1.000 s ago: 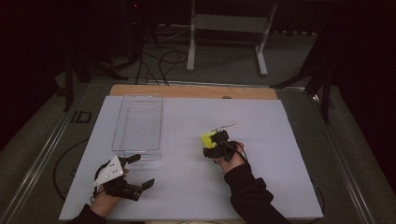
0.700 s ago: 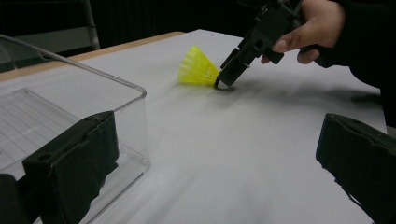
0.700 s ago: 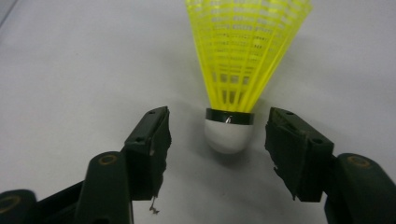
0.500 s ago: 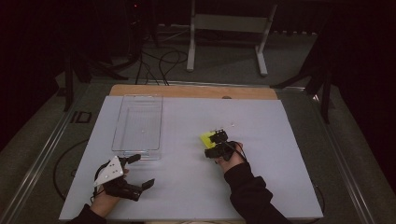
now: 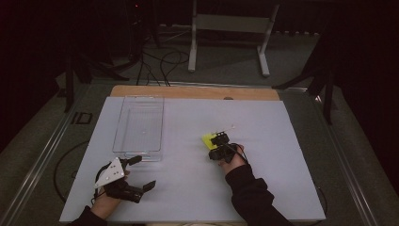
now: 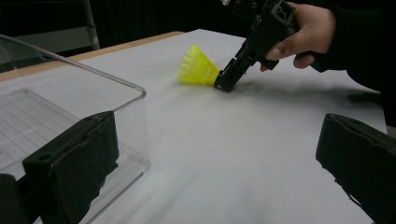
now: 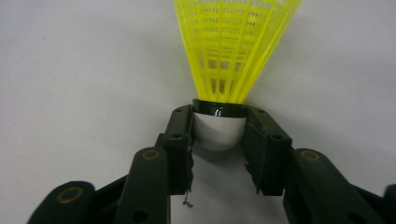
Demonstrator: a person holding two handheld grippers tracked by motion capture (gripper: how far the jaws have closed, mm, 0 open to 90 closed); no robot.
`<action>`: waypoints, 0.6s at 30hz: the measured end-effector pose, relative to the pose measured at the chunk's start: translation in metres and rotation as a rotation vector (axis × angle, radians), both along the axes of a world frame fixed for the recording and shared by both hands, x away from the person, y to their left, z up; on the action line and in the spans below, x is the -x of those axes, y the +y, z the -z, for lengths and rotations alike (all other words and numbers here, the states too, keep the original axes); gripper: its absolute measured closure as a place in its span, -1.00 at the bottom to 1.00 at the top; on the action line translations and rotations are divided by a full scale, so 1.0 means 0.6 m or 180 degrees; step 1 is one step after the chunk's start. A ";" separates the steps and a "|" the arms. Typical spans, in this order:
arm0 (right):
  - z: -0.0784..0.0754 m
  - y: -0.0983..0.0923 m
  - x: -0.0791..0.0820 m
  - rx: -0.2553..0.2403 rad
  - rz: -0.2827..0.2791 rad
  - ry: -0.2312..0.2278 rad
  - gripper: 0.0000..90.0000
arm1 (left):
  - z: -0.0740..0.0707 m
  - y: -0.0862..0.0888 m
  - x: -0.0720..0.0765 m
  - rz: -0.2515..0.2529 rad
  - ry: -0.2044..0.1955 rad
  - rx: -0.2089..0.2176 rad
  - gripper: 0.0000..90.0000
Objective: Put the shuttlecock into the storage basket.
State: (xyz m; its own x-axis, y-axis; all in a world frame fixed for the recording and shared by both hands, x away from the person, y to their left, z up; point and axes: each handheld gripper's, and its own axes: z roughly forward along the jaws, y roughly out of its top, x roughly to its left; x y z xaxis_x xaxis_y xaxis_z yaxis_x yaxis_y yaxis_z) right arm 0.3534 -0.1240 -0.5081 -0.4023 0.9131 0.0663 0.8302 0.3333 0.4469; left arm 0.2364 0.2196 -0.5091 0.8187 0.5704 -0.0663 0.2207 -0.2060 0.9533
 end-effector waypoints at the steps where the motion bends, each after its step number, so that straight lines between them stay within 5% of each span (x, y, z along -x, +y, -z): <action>1: 0.000 0.000 0.000 0.0000 -0.0008 0.0002 0.43 | 0.000 0.000 0.000 0.0001 -0.0001 -0.0002 -1.00; 18: -0.039 -0.014 0.001 -0.0140 -0.0100 -0.0175 0.45 | 0.000 -0.002 0.001 0.0041 -0.0002 0.0013 -1.00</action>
